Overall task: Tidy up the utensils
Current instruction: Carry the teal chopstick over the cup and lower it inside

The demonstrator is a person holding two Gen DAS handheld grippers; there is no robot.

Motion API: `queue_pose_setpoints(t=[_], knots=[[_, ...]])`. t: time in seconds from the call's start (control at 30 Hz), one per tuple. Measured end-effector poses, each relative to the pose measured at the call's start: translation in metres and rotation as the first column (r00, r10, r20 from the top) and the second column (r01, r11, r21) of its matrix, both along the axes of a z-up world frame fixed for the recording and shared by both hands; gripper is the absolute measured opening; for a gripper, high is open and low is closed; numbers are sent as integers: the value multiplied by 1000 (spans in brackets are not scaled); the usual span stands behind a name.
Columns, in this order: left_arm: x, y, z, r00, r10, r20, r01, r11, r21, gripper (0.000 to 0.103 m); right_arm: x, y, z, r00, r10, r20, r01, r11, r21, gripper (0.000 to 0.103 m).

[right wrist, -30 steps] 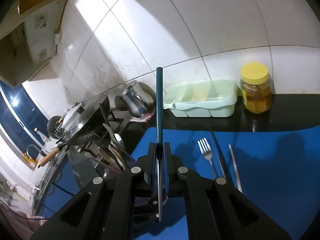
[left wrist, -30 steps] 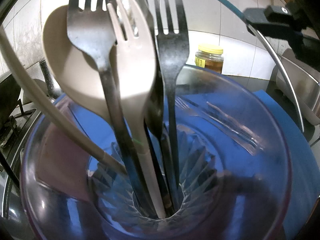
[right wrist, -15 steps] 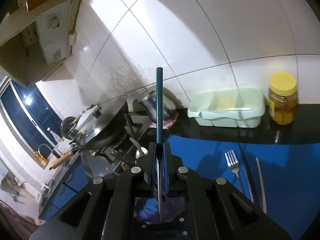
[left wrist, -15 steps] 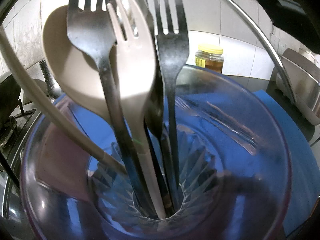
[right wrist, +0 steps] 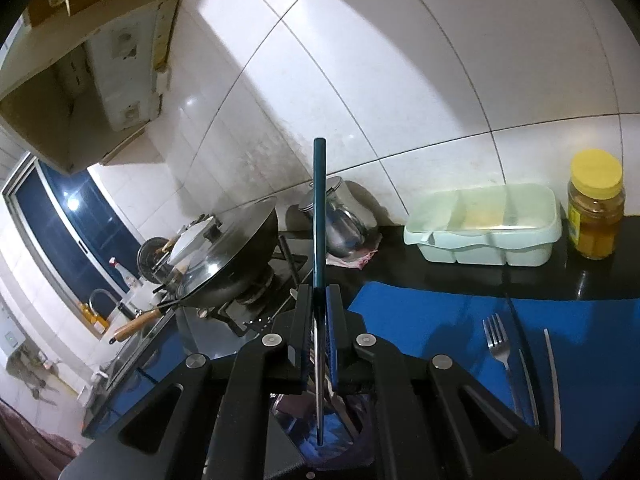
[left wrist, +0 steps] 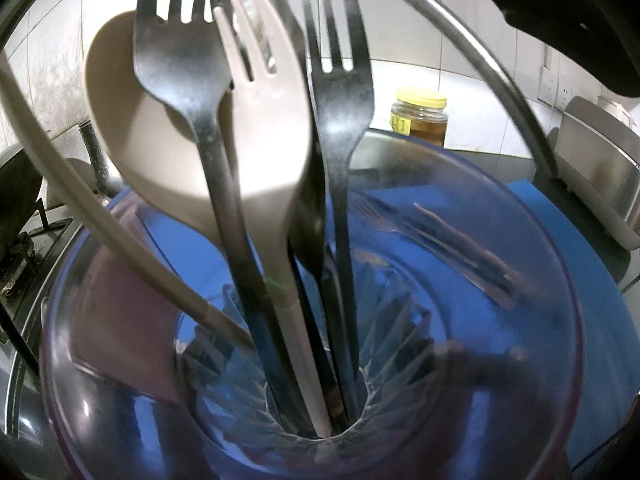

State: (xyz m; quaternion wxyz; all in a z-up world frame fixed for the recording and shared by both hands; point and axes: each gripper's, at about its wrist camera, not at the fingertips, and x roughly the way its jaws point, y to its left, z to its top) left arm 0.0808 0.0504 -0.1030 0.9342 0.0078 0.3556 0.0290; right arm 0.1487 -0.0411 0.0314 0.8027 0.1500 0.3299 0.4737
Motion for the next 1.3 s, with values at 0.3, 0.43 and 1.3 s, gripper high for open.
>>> queue_pose_setpoints(t=[0.3, 0.43, 1.3], knots=[[0, 0, 0, 1000, 0, 0, 0, 1000, 0, 79, 4, 7, -1, 1000, -5, 19, 5, 1000, -3, 8], [1, 0, 0, 1000, 0, 0, 0, 1000, 0, 79, 3, 7, 0, 1000, 13, 8, -13, 1000, 8, 8], [1, 0, 0, 1000, 0, -1, 0, 1000, 0, 79, 1, -51, 9, 999, -39, -10, 39, 998, -41, 8]])
